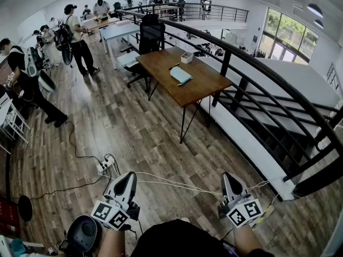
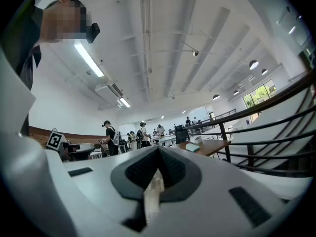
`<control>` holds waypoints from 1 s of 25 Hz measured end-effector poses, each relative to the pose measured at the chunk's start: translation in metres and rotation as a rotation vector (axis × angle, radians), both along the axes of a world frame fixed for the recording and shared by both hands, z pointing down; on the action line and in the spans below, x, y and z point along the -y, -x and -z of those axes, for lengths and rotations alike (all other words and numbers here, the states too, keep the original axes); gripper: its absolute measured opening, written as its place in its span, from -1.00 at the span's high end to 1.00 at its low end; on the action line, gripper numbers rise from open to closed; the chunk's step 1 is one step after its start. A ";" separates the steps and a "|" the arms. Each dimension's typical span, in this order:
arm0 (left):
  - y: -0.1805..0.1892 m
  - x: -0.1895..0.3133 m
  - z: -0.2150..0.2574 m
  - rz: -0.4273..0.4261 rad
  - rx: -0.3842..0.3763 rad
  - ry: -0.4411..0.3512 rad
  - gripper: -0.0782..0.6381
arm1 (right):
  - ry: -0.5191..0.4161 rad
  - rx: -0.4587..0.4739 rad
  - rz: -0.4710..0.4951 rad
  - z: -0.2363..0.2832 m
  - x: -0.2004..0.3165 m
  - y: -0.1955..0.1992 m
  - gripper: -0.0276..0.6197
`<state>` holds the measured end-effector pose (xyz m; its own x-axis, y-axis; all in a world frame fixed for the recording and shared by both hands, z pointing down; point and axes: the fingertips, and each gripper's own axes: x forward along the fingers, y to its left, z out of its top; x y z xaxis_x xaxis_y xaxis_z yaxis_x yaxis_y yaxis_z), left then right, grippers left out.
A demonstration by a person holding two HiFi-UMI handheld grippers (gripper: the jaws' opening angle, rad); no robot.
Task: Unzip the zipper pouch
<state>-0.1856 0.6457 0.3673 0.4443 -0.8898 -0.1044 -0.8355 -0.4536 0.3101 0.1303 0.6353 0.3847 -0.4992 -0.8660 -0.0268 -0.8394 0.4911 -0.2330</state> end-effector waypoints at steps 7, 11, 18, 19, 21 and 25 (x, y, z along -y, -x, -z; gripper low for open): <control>-0.007 -0.001 0.001 0.012 0.016 0.003 0.74 | -0.001 -0.008 0.022 -0.002 0.007 -0.003 0.94; -0.015 0.003 0.004 0.006 0.042 -0.008 0.74 | -0.022 -0.011 0.014 0.003 0.009 -0.008 0.94; -0.030 0.008 0.005 -0.011 0.035 -0.002 0.74 | -0.017 -0.012 0.035 0.001 0.009 -0.014 0.94; -0.034 0.008 0.004 -0.014 0.034 0.002 0.74 | -0.017 -0.015 0.039 0.001 0.008 -0.016 0.94; -0.040 0.009 0.003 -0.016 0.031 0.005 0.74 | -0.022 -0.021 0.047 0.001 0.002 -0.022 0.93; -0.049 0.012 0.001 -0.005 0.035 0.008 0.74 | -0.033 -0.021 0.006 0.000 -0.002 -0.041 0.93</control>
